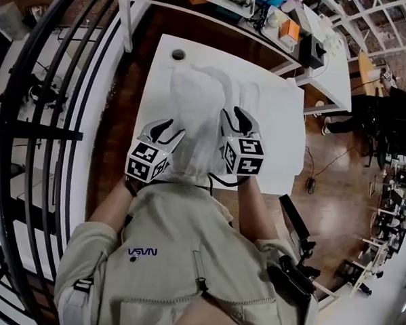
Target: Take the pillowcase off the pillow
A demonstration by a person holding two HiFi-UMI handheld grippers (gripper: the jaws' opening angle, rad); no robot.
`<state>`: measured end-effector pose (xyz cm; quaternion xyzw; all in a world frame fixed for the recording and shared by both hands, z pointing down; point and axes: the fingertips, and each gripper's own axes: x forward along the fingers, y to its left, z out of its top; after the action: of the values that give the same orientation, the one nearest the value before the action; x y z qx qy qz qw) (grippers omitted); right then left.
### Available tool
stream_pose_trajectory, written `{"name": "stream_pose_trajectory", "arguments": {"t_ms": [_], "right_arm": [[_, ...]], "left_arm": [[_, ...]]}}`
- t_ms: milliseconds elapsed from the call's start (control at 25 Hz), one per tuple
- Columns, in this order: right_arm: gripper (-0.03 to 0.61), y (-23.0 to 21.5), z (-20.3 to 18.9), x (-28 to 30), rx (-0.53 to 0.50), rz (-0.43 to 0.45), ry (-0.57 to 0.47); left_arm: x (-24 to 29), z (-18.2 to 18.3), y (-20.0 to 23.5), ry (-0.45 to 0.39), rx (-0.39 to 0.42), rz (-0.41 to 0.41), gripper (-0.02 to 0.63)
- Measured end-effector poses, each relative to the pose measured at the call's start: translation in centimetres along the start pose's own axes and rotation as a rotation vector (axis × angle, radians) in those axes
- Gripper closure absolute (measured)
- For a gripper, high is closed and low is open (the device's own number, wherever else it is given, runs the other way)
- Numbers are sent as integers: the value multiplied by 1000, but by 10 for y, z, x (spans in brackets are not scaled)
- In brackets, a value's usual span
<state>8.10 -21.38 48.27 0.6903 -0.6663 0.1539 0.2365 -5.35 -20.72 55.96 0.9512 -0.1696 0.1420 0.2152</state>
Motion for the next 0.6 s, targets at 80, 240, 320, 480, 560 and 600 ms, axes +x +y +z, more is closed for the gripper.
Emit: {"name": "stream_pose_trajectory", "arguments": {"t_ms": [80,240,320,480,560,600], "right_arm": [[431,15,-6,-6,-4,-2,1],[431,34,-25,-26,12,19,5],[431,38,-34,-38,18,40,0],[431,49,-53,-55,13,116,-8],[431,60,-61,-62,1,171,-18],[431,65,-65,-67,-9,199,-21]], "left_arm": [[-3,-14,-9,15,-4,-22,419],[-12,-42,-20,70,-8,-12,419],[-18,-46,-23,72,-24,33,419],[-26,-52,-32,73,-58,124,419],[-31,-58,-41,94,-50,159,419],[-33,-61,-45,102,-48,179,419]]}}
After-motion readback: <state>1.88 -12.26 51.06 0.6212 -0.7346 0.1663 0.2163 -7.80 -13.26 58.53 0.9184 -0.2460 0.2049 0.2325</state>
